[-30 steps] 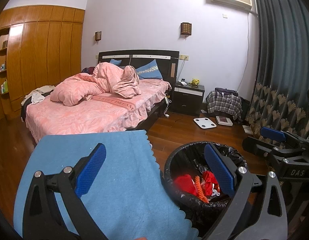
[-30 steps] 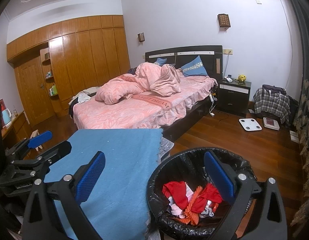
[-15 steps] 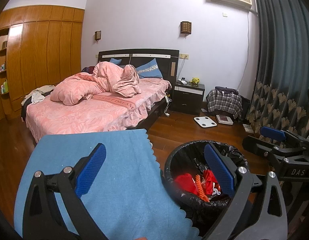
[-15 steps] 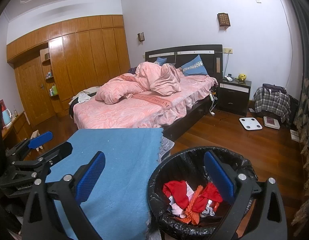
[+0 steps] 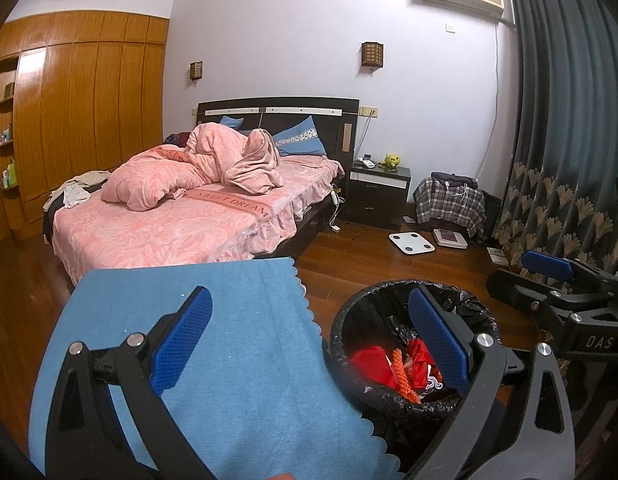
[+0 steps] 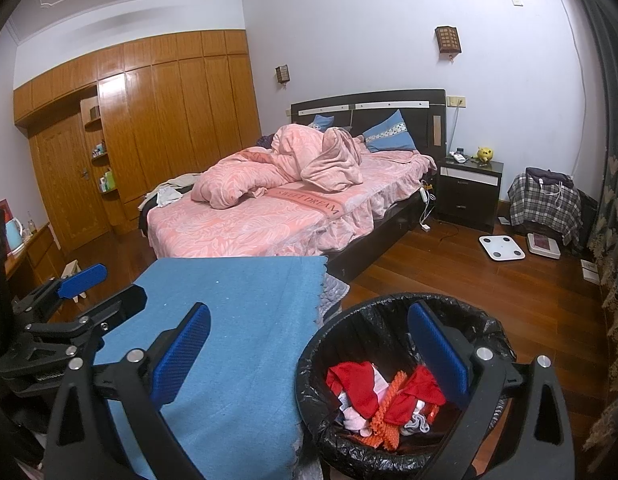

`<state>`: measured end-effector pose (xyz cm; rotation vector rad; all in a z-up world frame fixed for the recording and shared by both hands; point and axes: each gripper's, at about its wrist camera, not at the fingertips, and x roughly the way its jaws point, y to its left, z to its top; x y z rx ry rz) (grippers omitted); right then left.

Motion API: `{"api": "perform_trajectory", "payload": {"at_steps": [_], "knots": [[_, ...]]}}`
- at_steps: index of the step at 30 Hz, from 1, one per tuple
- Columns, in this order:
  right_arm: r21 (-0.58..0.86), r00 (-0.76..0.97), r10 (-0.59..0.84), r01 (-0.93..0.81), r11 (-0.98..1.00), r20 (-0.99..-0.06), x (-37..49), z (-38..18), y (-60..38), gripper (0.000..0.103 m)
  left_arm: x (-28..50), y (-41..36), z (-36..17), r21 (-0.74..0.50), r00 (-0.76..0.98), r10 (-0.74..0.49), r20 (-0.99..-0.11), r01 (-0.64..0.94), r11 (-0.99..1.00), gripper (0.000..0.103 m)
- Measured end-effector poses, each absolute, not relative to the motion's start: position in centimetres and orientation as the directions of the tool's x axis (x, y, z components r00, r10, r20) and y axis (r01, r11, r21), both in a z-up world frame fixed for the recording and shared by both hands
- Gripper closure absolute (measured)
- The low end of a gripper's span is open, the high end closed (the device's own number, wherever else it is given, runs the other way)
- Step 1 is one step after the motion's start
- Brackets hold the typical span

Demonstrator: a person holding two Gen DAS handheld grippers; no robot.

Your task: Collect trash

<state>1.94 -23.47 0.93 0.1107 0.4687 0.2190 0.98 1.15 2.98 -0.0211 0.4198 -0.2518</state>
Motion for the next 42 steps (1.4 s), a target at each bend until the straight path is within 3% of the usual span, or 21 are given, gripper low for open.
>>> {"api": "perform_trajectory", "payload": {"at_steps": [42], "knots": [[0.164, 0.861, 0.242, -0.187, 0.969, -0.447, 1.61, 0.20, -22.83, 0.006, 0.72, 1.18, 3.61, -0.066, 0.882, -0.241, -0.404, 0.235, 0.970, 0.007]]}}
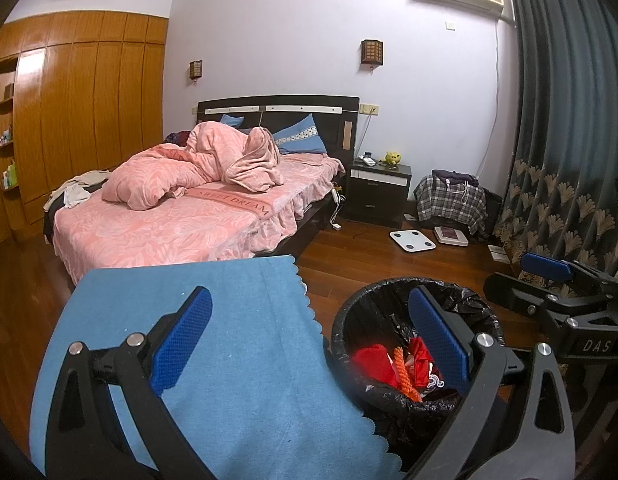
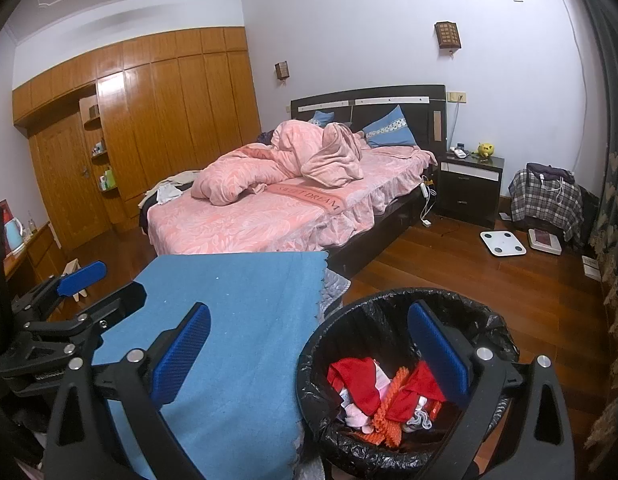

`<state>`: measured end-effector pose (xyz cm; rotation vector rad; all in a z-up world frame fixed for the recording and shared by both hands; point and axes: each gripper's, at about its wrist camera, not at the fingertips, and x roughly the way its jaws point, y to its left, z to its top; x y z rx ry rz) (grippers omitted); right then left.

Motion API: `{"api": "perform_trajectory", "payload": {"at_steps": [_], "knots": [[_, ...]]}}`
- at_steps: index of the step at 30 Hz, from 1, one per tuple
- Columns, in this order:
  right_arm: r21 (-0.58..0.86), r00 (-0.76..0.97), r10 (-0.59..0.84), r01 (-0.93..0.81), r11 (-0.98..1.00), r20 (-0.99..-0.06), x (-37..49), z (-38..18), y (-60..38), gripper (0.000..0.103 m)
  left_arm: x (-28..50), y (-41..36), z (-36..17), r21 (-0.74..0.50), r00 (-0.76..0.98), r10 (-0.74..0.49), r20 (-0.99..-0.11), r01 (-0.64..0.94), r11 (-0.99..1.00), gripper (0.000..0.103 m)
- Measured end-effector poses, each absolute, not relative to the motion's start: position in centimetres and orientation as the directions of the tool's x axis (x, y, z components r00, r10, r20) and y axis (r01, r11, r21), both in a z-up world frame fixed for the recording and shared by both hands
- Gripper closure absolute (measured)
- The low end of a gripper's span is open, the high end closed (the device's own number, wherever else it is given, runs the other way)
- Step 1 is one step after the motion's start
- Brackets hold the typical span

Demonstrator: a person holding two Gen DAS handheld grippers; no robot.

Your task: Collect trash

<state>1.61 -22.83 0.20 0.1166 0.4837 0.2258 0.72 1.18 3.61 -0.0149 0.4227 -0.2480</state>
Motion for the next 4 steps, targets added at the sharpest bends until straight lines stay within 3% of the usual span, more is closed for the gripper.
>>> {"api": "perform_trajectory", "payload": {"at_steps": [4], "knots": [[0.164, 0.861, 0.243, -0.188, 0.968, -0.448, 1.70, 0.24, -22.97, 0.006, 0.73, 1.12, 3.68, -0.067, 0.882, -0.242, -0.404, 0.235, 0.970, 0.007]]}}
